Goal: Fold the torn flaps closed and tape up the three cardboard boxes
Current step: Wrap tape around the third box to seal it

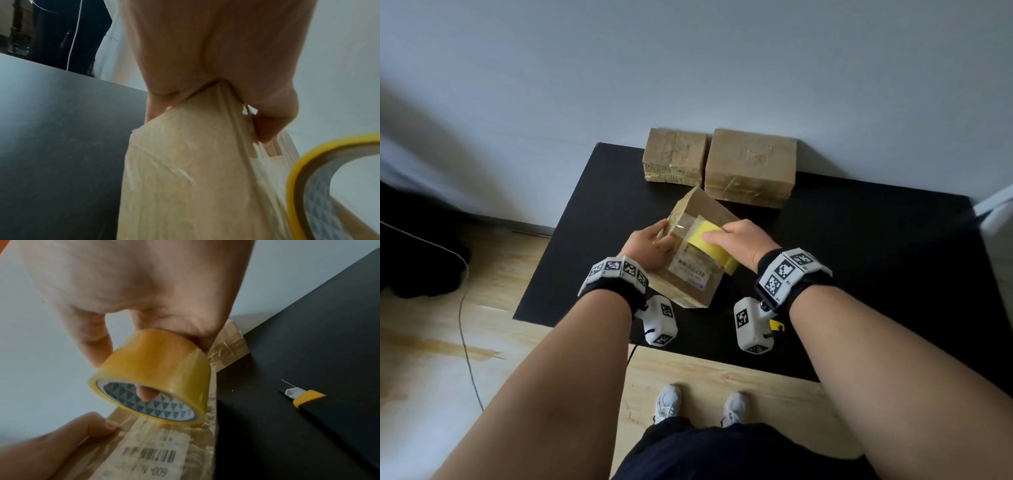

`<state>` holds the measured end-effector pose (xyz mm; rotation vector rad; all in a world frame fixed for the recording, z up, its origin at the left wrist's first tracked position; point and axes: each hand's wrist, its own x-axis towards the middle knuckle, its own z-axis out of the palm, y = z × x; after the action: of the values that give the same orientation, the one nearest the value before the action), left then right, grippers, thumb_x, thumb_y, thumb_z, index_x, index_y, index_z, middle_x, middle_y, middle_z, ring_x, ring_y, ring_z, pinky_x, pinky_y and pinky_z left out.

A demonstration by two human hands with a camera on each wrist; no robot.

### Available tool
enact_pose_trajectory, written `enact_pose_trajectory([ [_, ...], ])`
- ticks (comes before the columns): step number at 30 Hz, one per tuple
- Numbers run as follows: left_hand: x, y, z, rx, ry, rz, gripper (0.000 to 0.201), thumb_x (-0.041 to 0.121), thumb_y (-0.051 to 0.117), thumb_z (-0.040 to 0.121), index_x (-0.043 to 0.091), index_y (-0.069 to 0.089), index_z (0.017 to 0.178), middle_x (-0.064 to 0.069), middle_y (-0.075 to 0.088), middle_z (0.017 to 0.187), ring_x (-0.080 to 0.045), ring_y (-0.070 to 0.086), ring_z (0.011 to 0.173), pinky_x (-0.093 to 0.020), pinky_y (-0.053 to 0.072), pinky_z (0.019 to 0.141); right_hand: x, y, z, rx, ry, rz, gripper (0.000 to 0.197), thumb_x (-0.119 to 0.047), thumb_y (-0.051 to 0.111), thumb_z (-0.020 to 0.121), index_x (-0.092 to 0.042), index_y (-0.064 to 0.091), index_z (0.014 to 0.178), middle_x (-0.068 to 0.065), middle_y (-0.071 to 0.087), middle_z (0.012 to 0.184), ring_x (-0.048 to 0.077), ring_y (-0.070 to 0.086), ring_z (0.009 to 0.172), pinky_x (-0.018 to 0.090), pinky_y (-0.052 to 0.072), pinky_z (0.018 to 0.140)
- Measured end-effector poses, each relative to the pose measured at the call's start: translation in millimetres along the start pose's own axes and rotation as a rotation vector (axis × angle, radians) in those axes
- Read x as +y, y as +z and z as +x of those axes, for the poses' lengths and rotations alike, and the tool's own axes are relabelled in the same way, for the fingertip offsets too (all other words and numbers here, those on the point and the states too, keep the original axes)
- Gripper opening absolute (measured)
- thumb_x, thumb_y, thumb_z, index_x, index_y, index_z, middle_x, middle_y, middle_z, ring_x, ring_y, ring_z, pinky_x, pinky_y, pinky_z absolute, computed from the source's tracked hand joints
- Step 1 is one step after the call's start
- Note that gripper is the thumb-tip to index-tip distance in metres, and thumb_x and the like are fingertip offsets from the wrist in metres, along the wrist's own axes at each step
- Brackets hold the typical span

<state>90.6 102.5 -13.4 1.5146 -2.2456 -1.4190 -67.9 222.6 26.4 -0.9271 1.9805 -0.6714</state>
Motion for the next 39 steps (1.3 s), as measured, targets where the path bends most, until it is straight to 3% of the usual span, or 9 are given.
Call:
enact_pose_trajectory([
  [4,5.7,-16.1,12.4,-0.111,-0.03,0.077,0.055,0.029,0.055,0.091,0.036,0.043,0.144,0.001,0.056,0.123,-0.013,0.057,0.093,-0.019,0.045,0.07,7.2,1.8,0.6,0.141,0.109,-0.297,0.046,-0.062,0.061,0.082,-0.017,0.063,0.072,0.001,0.064,0.074,0.02,0.063,0.071,0.029,0.047,0.061],
  [7,10.0,-19.8,19.2,-0.162,0.014,0.11,0.053,0.029,0.055,0.093,0.035,0.043,0.143,0.001,0.056,0.119,-0.016,0.058,0.097,-0.026,0.049,0.081,14.0,6.9,-0.1,0.167,0.298,-0.403,0.063,-0.076,0.06,0.072,-0.015,0.063,0.087,0.002,0.065,0.08,0.021,0.064,0.071,0.03,0.048,0.061],
  [13,-2.0,-28.7,33.6,-0.157,-0.018,0.078,0.053,0.032,0.053,0.09,0.037,0.045,0.142,-0.003,0.065,0.117,-0.013,0.061,0.092,-0.025,0.048,0.077,19.5,6.4,-3.6,0.201,0.199,-0.146,0.049,-0.064,0.053,0.085,-0.018,0.066,0.074,0.003,0.067,0.077,0.022,0.066,0.076,0.036,0.053,0.073],
  [19,-2.1,-32.0,45.5,-0.203,-0.03,0.042,0.052,0.034,0.057,0.091,0.04,0.046,0.141,0.003,0.061,0.119,-0.014,0.061,0.098,-0.027,0.047,0.085,26.4,20.6,-1.0,0.24,0.356,-0.487,0.053,-0.069,0.049,0.087,-0.018,0.059,0.079,0.002,0.061,0.076,0.019,0.06,0.068,0.031,0.046,0.061],
  [22,-3.4,-32.9,49.0,-0.21,-0.024,0.036,0.05,0.034,0.056,0.091,0.041,0.048,0.14,0.003,0.062,0.119,-0.009,0.061,0.092,-0.022,0.047,0.078,29.9,26.8,7.3,0.242,0.408,-0.469,0.054,-0.069,0.05,0.087,-0.015,0.061,0.086,0.003,0.061,0.077,0.019,0.06,0.069,0.031,0.046,0.06],
  [28,-14.8,-29.3,57.0,-0.26,-0.03,0.07,0.051,0.042,0.052,0.084,0.049,0.049,0.135,0.006,0.062,0.126,-0.015,0.06,0.108,-0.034,0.046,0.099,30.9,36.5,20.3,0.189,0.438,-0.41,0.053,-0.066,0.054,0.087,-0.014,0.061,0.094,0.004,0.061,0.081,0.022,0.062,0.074,0.032,0.048,0.065],
  [33,-17.6,-20.9,55.0,-0.21,0.034,0.184,0.045,0.028,0.039,0.099,0.033,0.044,0.143,-0.002,0.056,0.133,-0.018,0.056,0.111,-0.027,0.04,0.086,27.8,47.0,29.4,0.183,0.426,-0.39,0.054,-0.068,0.051,0.086,-0.015,0.061,0.087,0.004,0.061,0.079,0.022,0.062,0.072,0.036,0.052,0.072],
  [36,-14.0,-12.5,46.1,-0.039,0.124,0.401,0.059,0.022,0.041,0.098,0.026,0.023,0.154,0.0,0.029,0.157,-0.018,0.034,0.139,-0.031,0.035,0.107,23.2,47.4,31.8,0.169,0.423,-0.387,0.051,-0.066,0.052,0.087,-0.015,0.058,0.081,0.004,0.06,0.077,0.021,0.06,0.068,0.034,0.049,0.069],
  [39,-9.3,2.7,33.0,0.039,0.355,0.619,0.061,0.009,0.035,0.097,0.017,0.017,0.155,0.0,0.013,0.162,-0.015,0.007,0.149,-0.031,0.006,0.122,20.9,45.9,31.2,0.156,0.432,-0.388,0.05,-0.064,0.05,0.089,-0.015,0.057,0.081,0.004,0.06,0.077,0.021,0.058,0.067,0.033,0.046,0.066],
])
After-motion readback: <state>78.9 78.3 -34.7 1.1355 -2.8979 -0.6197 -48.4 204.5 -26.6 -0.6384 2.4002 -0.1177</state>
